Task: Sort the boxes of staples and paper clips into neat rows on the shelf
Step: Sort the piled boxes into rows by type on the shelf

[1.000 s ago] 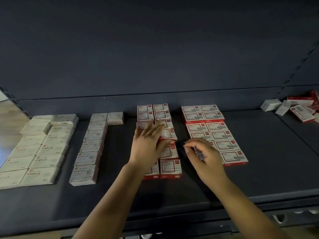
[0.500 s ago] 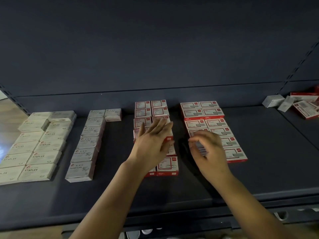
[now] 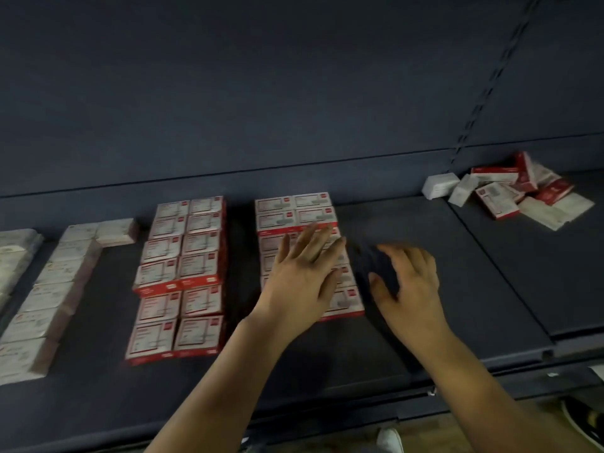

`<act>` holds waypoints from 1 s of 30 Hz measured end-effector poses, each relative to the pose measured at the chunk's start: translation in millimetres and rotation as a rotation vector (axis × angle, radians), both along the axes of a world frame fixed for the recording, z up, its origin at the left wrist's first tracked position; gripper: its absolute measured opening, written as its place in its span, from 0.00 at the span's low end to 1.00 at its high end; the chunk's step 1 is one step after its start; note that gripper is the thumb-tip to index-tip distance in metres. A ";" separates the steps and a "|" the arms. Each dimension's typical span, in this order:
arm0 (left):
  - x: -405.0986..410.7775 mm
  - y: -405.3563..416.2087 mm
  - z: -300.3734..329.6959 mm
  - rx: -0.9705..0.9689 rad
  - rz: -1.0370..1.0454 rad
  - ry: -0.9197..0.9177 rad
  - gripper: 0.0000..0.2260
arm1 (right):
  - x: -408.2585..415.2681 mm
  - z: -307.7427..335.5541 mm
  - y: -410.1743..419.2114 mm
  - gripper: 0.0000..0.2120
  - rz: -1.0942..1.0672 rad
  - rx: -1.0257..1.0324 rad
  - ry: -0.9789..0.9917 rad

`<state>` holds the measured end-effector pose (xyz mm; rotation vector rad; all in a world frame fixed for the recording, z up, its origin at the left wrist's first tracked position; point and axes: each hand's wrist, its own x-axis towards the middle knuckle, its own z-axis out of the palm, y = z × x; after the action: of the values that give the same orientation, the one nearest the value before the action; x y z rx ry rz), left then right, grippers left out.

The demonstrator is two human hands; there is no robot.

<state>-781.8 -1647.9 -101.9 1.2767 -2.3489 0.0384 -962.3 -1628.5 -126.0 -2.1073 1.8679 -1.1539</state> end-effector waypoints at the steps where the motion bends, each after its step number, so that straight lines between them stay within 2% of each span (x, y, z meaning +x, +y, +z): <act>1: -15.4 -2.9 -0.1 -0.001 -0.005 -0.006 0.21 | -15.4 -0.8 -2.3 0.21 -0.014 0.003 -0.006; 7: -98.6 -13.5 -11.3 0.043 -0.033 -0.022 0.20 | -111.3 -1.4 -16.3 0.20 -0.149 0.040 -0.039; 12: -150.1 -22.1 -24.1 0.130 -0.039 -0.026 0.20 | -188.4 1.4 -42.1 0.22 -0.304 0.237 -0.133; 18: -186.8 -17.1 -31.3 0.163 0.006 0.041 0.19 | -226.3 3.5 -85.5 0.33 -0.327 0.408 -0.175; 22: -196.4 -15.7 -35.8 0.146 0.034 0.082 0.18 | -229.3 3.9 -106.8 0.38 -0.368 0.471 -0.055; 27: -202.2 -12.0 -35.3 0.142 0.054 0.088 0.19 | -238.7 2.1 -117.2 0.33 -0.370 0.458 0.054; 30: -198.4 -9.8 -37.3 0.164 0.067 0.092 0.19 | -245.4 -2.4 -115.5 0.27 -0.334 0.414 0.013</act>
<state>-980.3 -1657.7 -139.1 1.4036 -2.2689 -0.1906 -1207.6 -1743.9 -128.5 -1.6289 2.2860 -0.7112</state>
